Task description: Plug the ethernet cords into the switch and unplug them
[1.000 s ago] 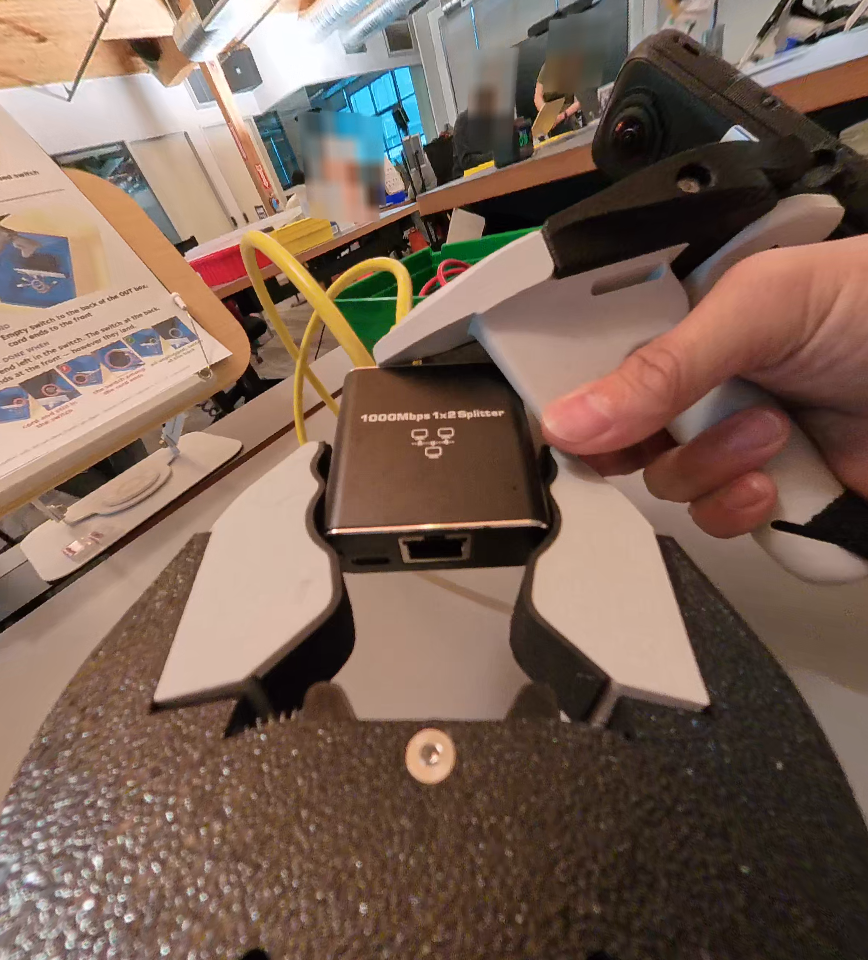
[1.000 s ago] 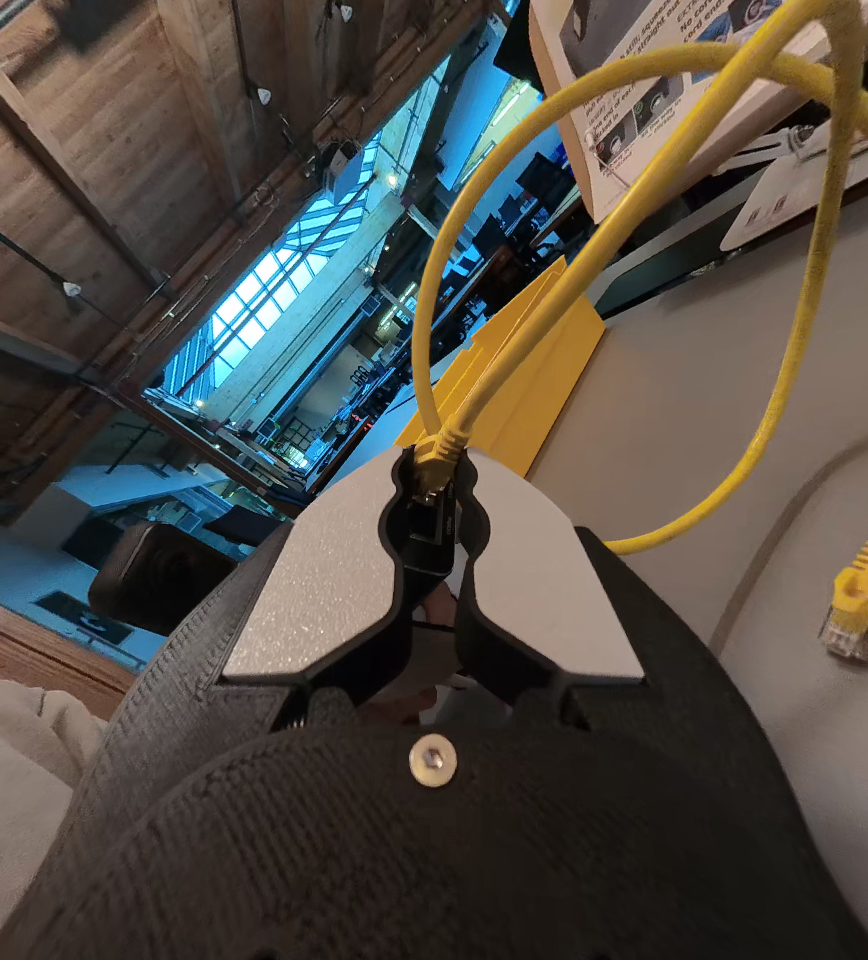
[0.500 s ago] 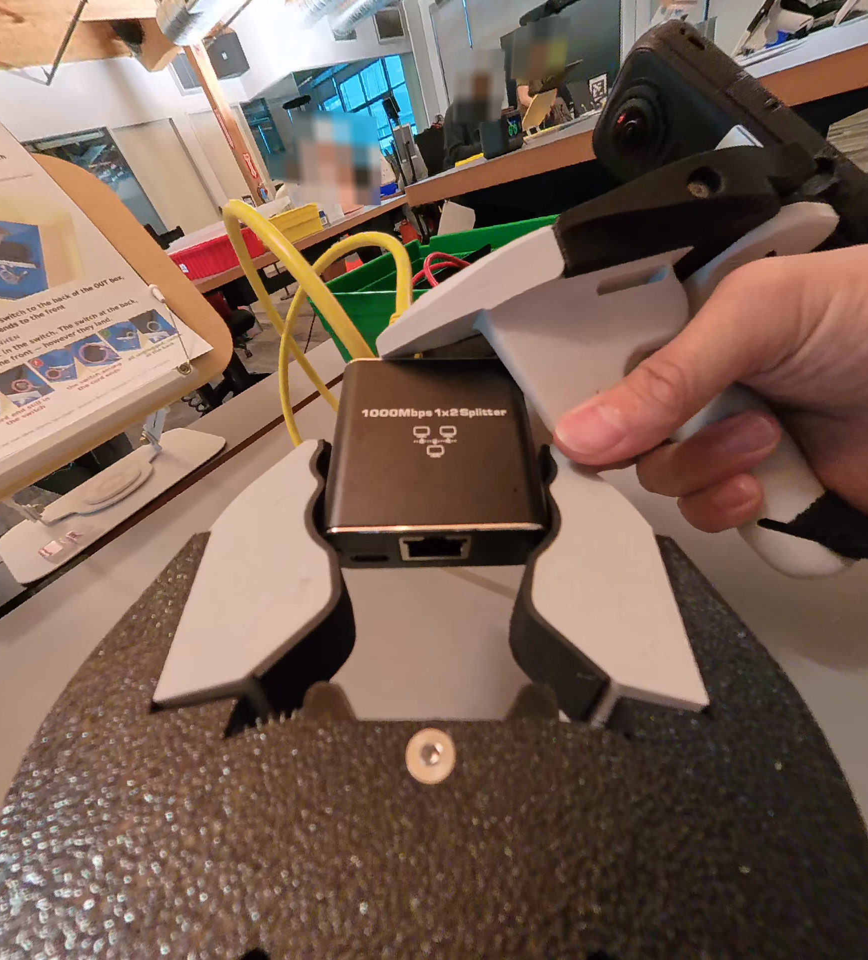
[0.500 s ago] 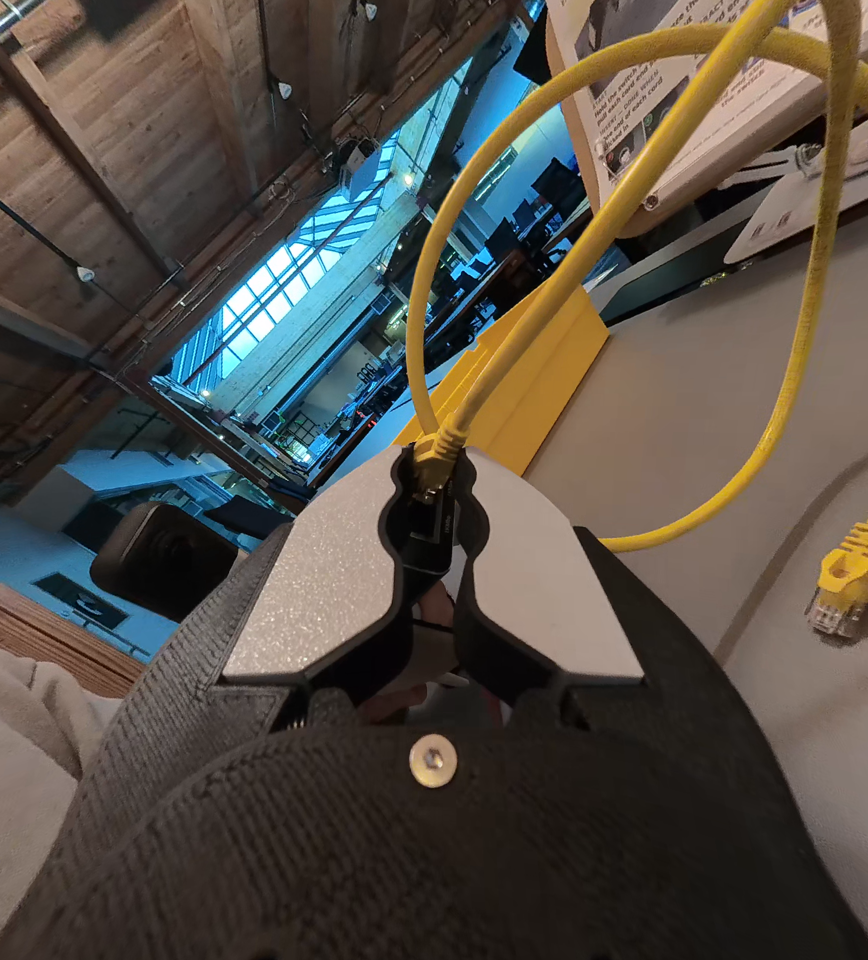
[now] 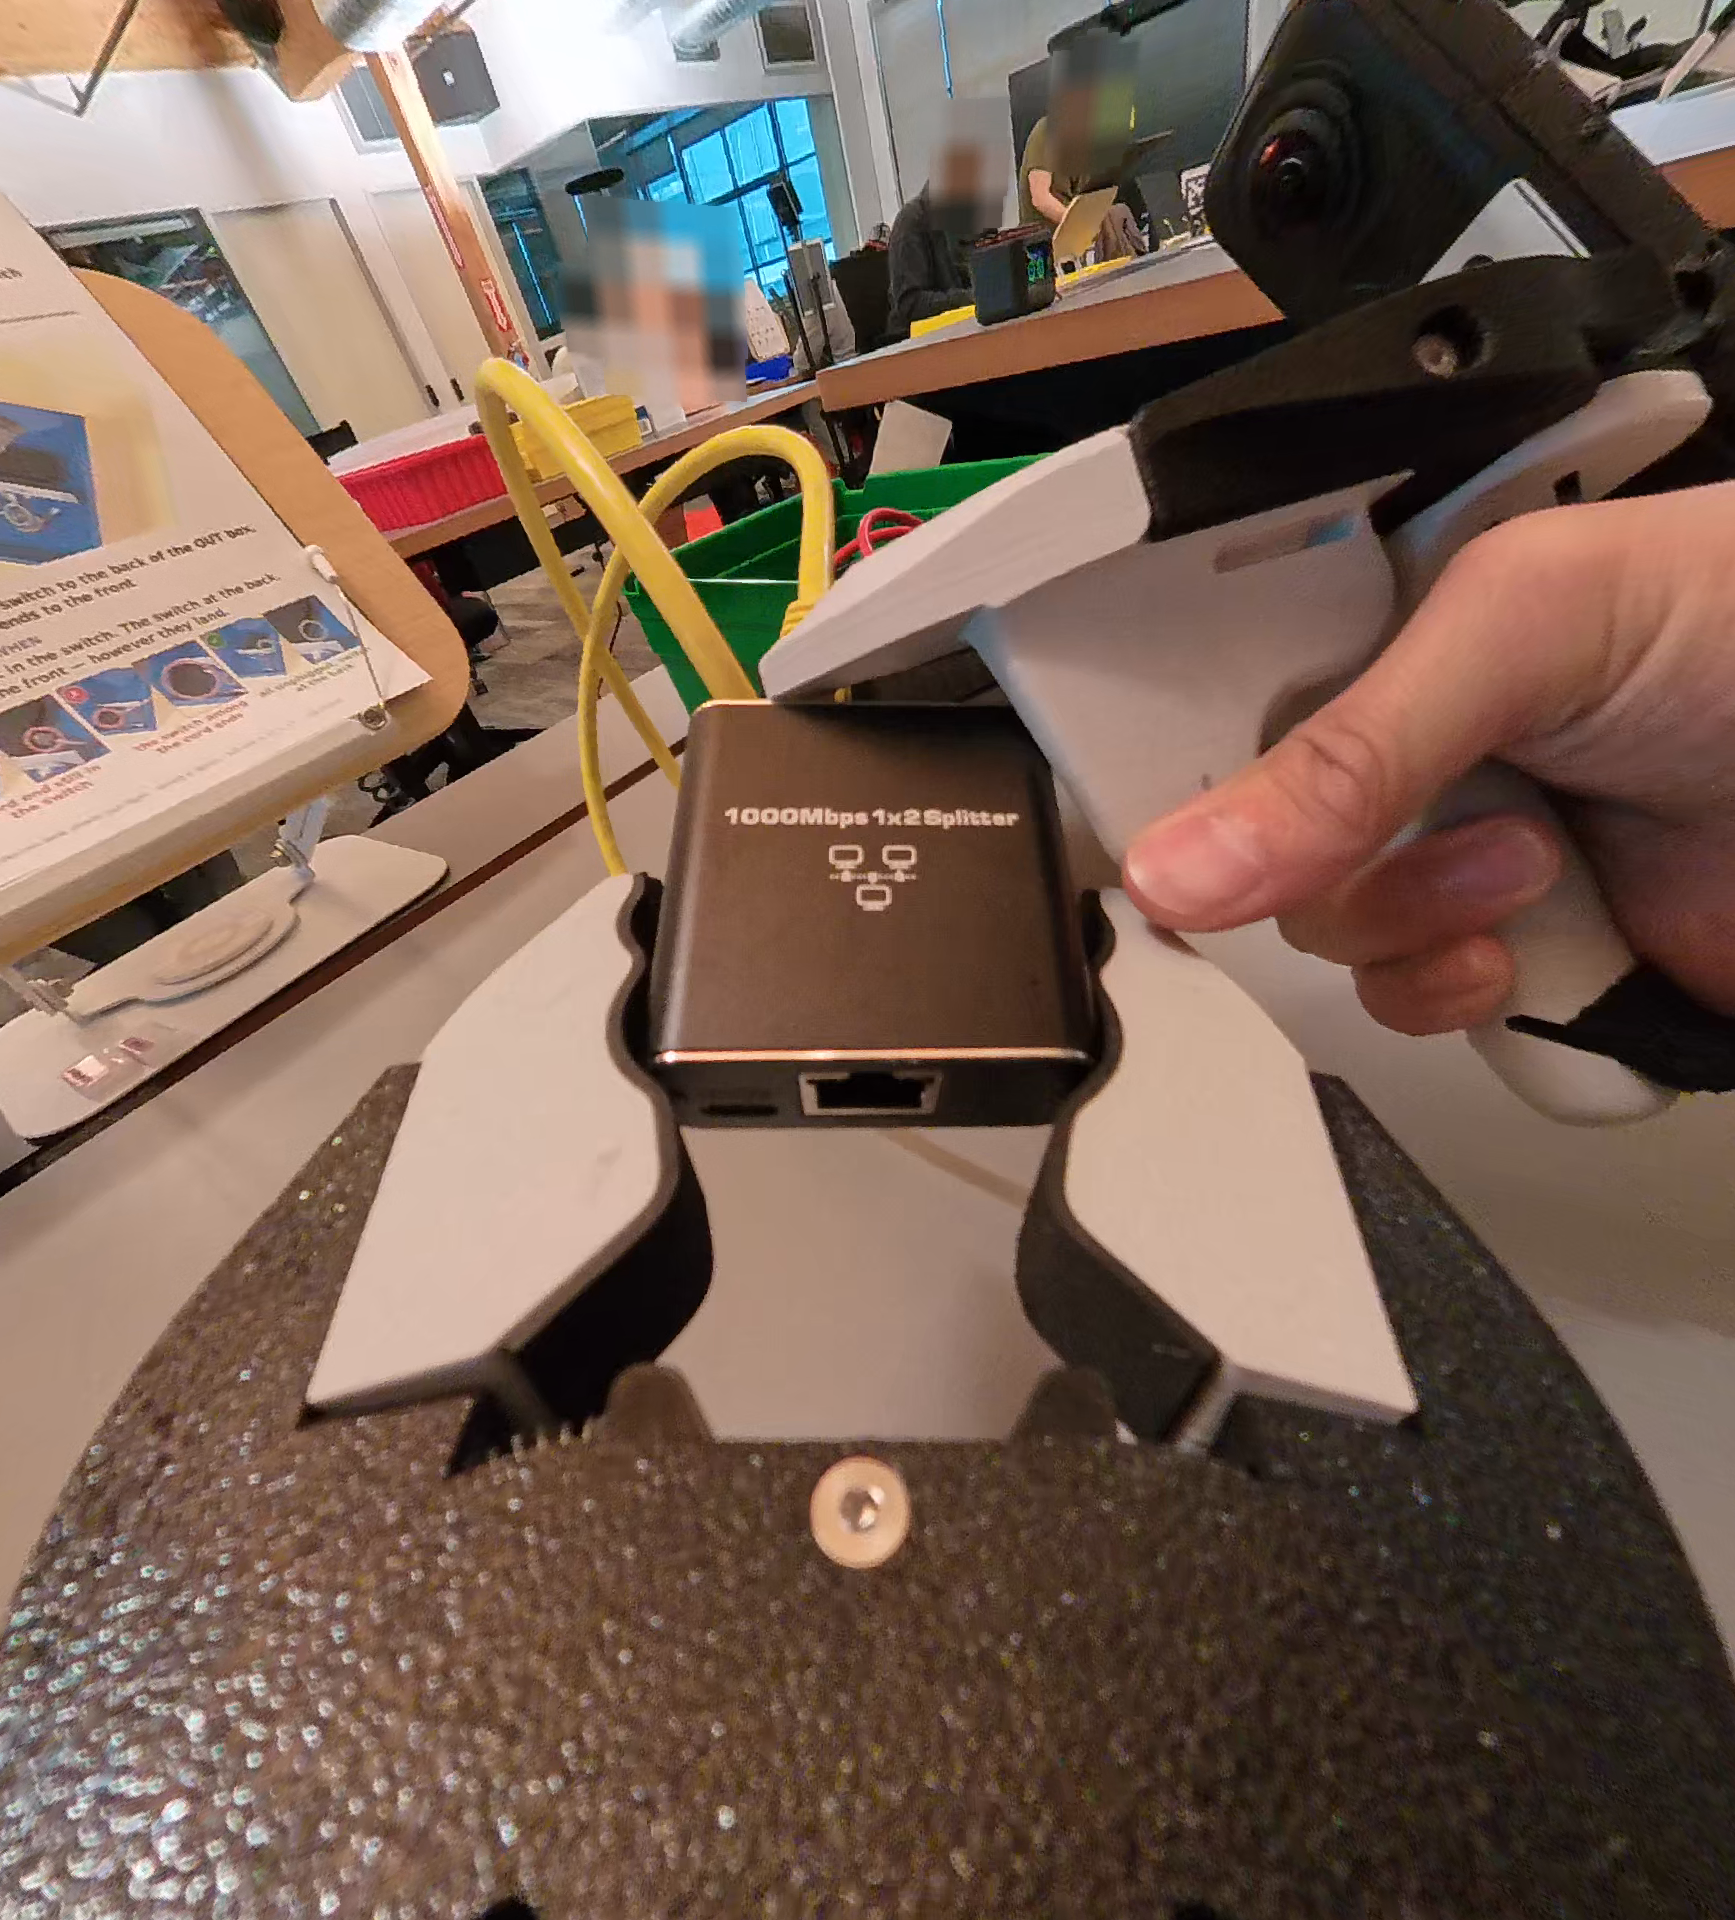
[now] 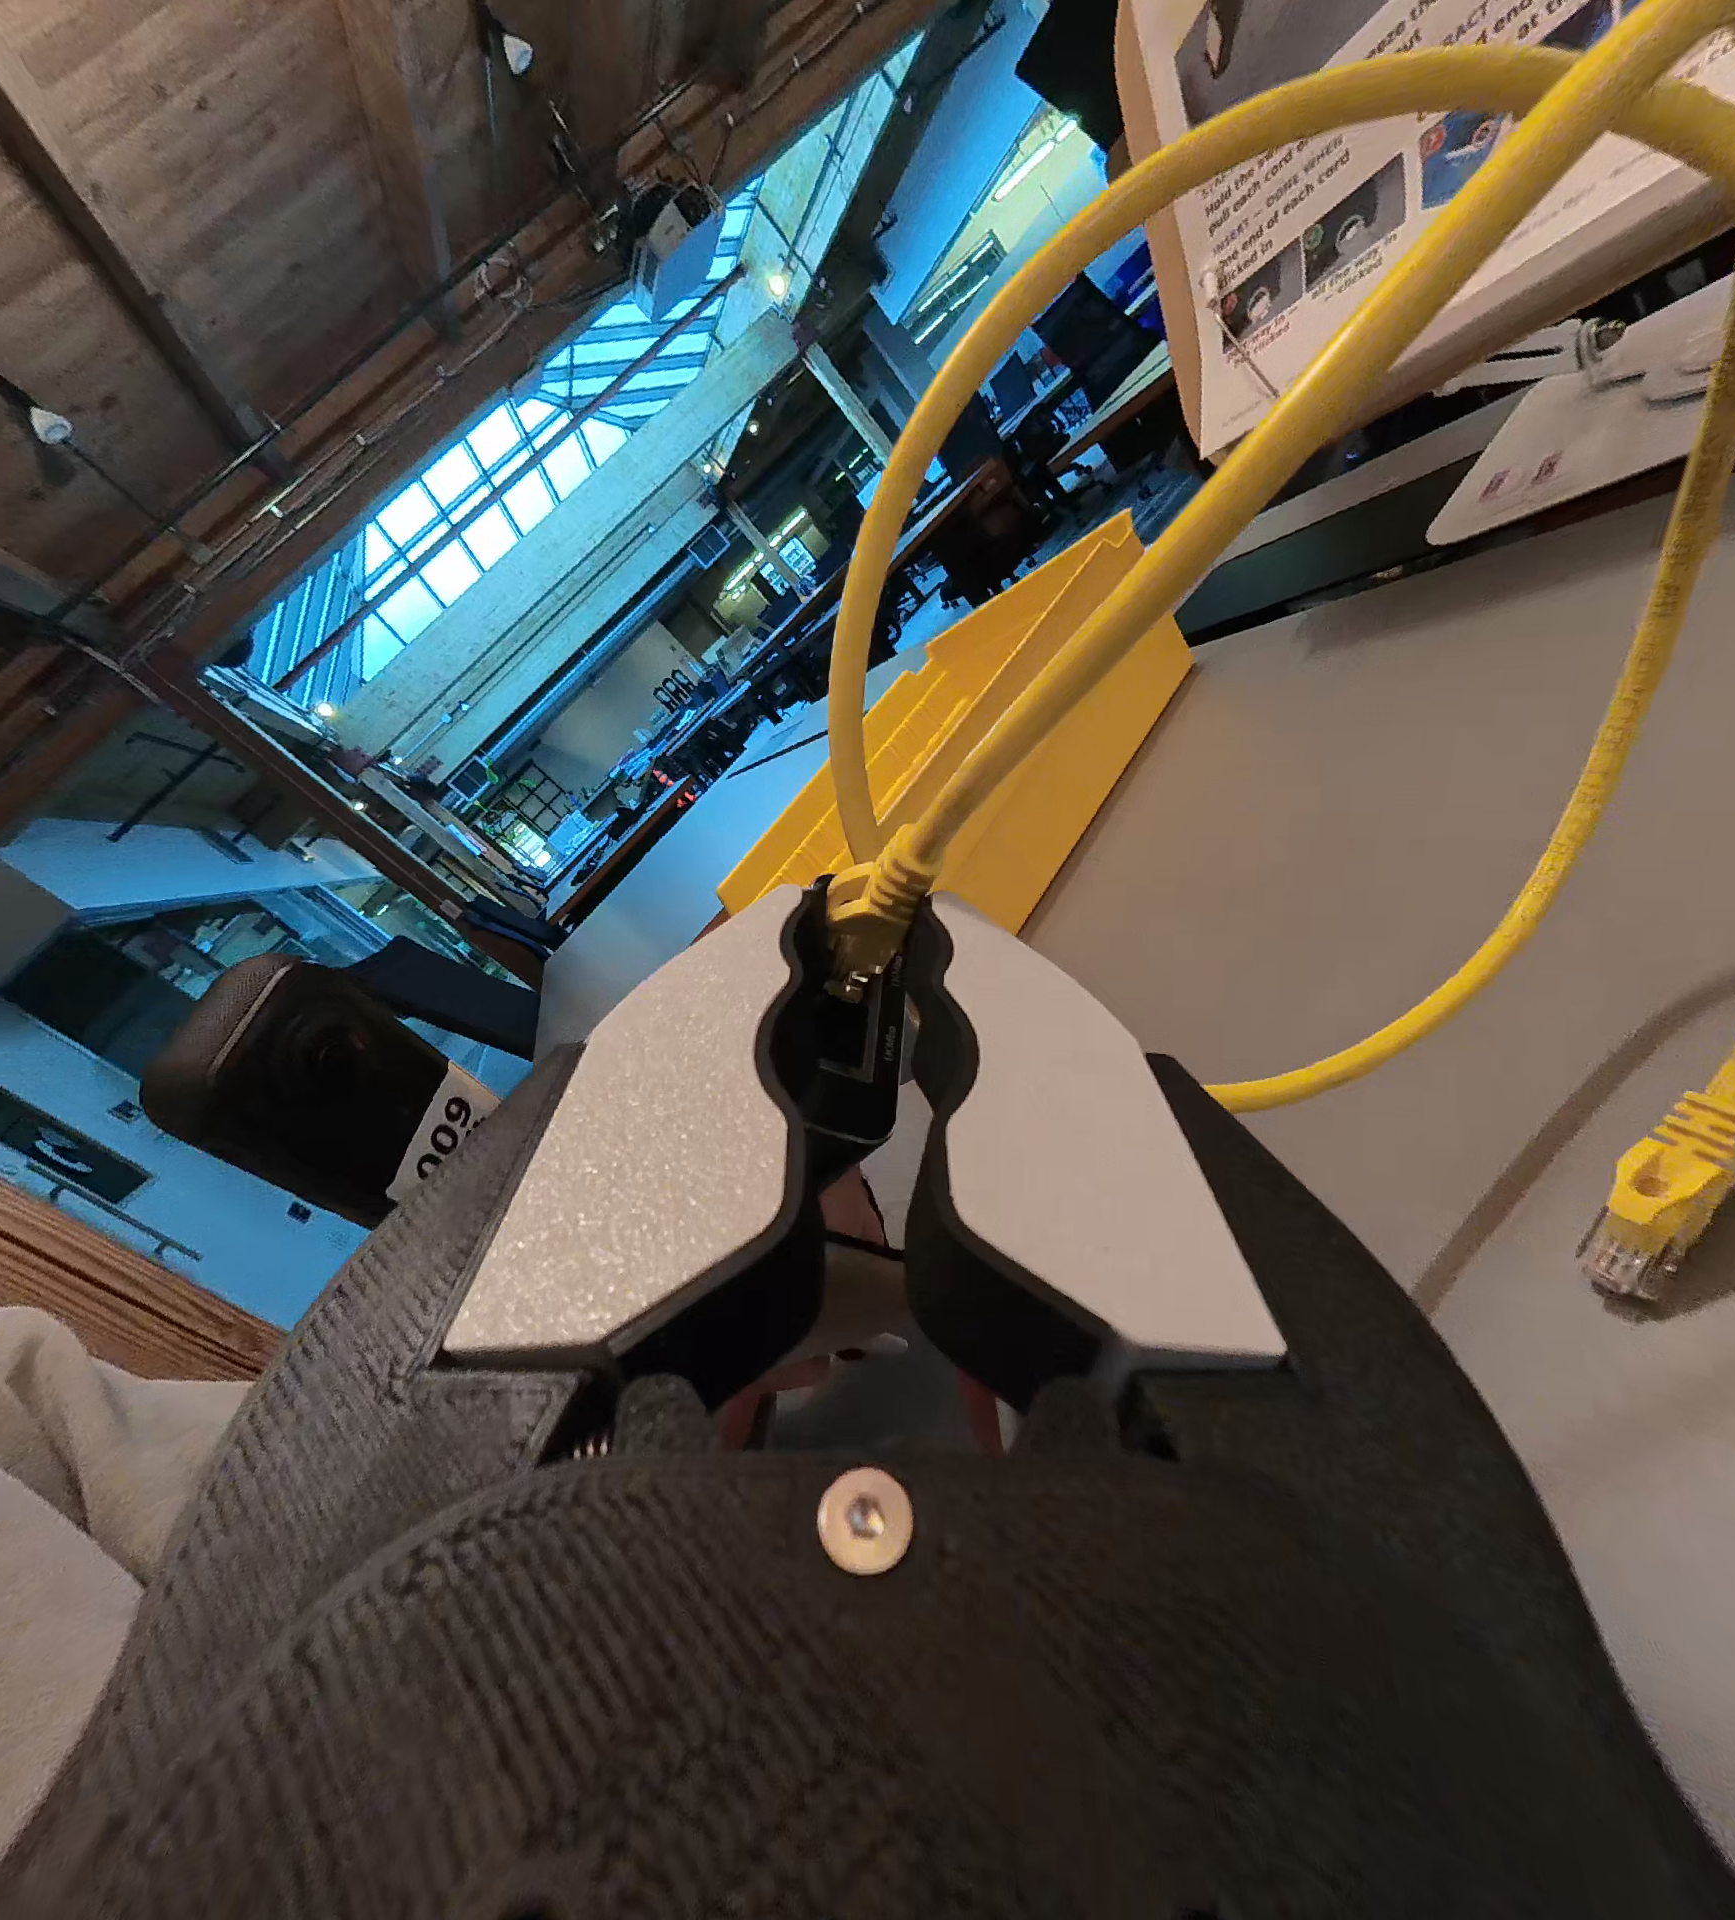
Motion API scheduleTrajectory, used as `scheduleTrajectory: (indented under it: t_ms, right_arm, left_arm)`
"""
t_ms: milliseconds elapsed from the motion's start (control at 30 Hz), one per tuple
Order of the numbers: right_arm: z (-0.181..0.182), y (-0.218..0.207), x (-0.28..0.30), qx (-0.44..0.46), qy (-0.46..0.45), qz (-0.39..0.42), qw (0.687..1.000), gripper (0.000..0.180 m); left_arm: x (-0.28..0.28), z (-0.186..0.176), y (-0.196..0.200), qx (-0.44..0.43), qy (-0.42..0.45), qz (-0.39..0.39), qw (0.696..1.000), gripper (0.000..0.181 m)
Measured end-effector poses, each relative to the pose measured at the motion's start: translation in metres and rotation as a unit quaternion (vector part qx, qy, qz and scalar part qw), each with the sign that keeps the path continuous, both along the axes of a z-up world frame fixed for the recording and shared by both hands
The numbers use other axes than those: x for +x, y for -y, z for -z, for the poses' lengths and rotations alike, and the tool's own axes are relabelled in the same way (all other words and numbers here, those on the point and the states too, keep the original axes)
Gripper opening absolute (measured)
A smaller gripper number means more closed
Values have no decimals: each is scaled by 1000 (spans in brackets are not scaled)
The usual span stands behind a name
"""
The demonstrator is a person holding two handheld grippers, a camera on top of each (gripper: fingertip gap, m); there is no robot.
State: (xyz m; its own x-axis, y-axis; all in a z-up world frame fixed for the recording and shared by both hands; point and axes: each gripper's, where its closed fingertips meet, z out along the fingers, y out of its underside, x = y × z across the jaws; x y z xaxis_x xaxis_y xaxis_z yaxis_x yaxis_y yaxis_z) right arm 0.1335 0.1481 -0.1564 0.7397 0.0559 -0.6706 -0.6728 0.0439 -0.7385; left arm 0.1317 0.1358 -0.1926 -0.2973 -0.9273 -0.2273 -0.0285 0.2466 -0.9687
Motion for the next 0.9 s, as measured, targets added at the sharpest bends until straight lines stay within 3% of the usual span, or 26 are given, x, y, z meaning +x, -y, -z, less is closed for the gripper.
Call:
scheduleTrajectory:
  t_ms: [533, 900]
  right_arm:
    - [21, -8, 9, -46, 24, -26, 998, 17]
    - [23, -15, 11, -32, 20, -38, 999, 17]
  left_arm:
    - [8, 26, -8, -11, -53, -19, 998, 75]
    - [11, 29, -18, 16, -60, -45, 997, 75]
